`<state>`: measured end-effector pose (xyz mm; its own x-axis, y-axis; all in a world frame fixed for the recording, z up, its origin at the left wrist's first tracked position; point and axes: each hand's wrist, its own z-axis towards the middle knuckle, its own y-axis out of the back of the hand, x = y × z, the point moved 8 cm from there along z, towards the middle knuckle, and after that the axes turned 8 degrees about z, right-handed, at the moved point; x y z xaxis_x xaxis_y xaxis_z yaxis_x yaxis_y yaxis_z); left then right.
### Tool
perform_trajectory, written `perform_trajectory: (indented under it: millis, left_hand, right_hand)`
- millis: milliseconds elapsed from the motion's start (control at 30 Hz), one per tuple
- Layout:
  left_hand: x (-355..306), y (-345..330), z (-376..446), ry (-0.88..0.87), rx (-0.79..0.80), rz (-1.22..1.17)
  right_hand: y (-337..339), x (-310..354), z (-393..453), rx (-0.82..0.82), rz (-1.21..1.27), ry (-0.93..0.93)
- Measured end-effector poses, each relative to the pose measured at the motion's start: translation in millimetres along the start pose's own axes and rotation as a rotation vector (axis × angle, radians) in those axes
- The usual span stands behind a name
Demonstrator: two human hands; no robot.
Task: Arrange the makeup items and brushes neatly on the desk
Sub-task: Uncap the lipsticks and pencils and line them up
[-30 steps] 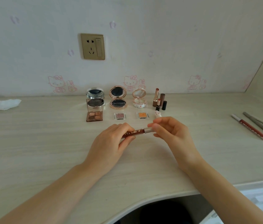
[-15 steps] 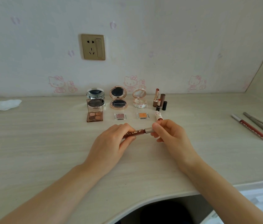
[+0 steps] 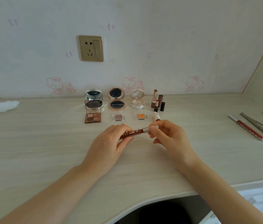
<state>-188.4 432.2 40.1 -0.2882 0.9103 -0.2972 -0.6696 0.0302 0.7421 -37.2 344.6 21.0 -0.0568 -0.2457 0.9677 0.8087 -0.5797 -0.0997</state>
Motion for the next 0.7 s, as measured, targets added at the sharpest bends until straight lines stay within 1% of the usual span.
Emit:
perform_trajectory:
  millis: [133,233,333,400,500,700]
  left_hand:
    - [-1,1,0,0.029,0.0,-0.034]
    - [-5,-1,-1,0.028,0.02,-0.068]
    - [-10,-6,-2,0.025,0.049,-0.071]
    - [-16,-8,0,-0.01,0.067,-0.013]
    - [-31,-10,8,-0.079,0.08,0.04]
    - [-84,-23,31,-0.274,0.06,0.03]
  right_hand:
    - [-1,-1,0,0.04,0.23,-0.083]
    - [3,2,0,0.053,0.325,-0.117]
    - [15,10,4,0.025,0.32,-0.111]
    - [25,17,9,0.007,0.308,-0.108]
    - [40,27,17,-0.008,0.265,-0.108]
    - [77,39,34,-0.123,0.21,-0.121]
